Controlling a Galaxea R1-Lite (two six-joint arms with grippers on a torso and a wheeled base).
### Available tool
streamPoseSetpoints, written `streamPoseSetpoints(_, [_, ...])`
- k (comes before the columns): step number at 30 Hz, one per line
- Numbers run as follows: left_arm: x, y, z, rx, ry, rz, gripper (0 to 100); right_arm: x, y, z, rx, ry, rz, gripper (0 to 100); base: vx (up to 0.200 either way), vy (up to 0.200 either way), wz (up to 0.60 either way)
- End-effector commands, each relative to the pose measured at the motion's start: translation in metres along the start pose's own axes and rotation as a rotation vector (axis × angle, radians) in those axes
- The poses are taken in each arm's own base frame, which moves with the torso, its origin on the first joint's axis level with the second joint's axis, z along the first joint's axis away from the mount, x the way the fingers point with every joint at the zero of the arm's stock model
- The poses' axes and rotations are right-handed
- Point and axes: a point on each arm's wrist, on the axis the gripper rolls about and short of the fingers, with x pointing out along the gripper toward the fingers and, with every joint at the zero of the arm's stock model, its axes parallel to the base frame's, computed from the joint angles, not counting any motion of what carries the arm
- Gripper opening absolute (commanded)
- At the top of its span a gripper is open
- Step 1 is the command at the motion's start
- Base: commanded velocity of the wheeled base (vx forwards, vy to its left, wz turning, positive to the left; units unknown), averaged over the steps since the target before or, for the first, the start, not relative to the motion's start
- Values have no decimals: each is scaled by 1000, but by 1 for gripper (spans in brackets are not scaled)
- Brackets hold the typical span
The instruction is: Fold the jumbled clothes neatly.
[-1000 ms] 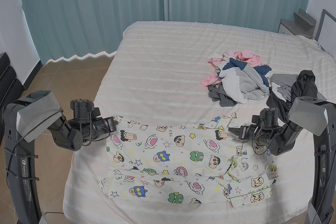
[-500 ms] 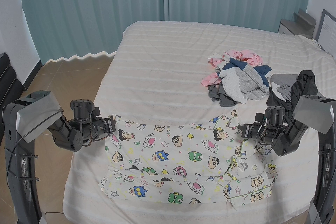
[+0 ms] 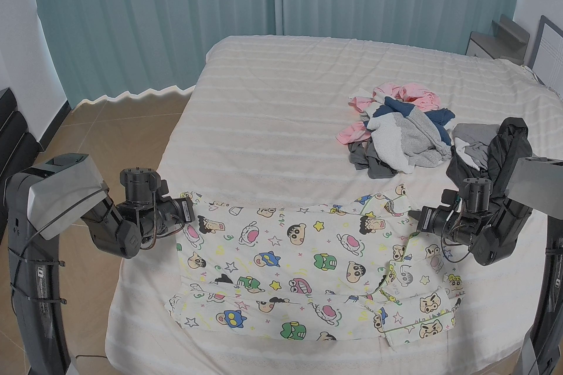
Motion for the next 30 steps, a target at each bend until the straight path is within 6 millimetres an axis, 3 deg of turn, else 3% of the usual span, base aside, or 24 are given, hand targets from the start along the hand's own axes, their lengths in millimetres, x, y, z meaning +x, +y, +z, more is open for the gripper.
streamPoseSetpoints(1, [-6, -2, -18, 37, 86, 6, 0, -7, -4, -5, 31, 50, -25, 0, 0, 0, 0])
streamPoseSetpoints(4, [-7, -2, -18, 29, 132, 9, 0, -8, -2, -2, 93, 72, -33, 0, 0, 0, 0])
streamPoseSetpoints(10, [-12, -8, 2, -72, 108, -25, 0, -10, 5, 17, 219, 87, -42, 0, 0, 0, 0])
streamPoseSetpoints(15, [-23, -13, 19, -169, 79, -84, 0, -9, 4, 20, 279, 108, -62, 0, 0, 0, 0])
streamPoseSetpoints(18, [-23, -13, 19, -169, 79, -84, 0, -9, 4, 20, 279, 108, -62, 0, 0, 0, 0])
streamPoseSetpoints(19, [-28, -13, 25, -219, 95, -98, 0, -12, 6, 29, 357, 129, -79, 0, 0, 0, 0])
streamPoseSetpoints(23, [-26, -10, 28, -250, 154, -75, 0, -6, 5, 35, 452, 223, -143, 0, 0, 0, 0])
streamPoseSetpoints(30, [-26, 5, 38, -374, 185, -56, 0, -6, -2, 45, 545, 219, -177, 0, 0, 0, 0])
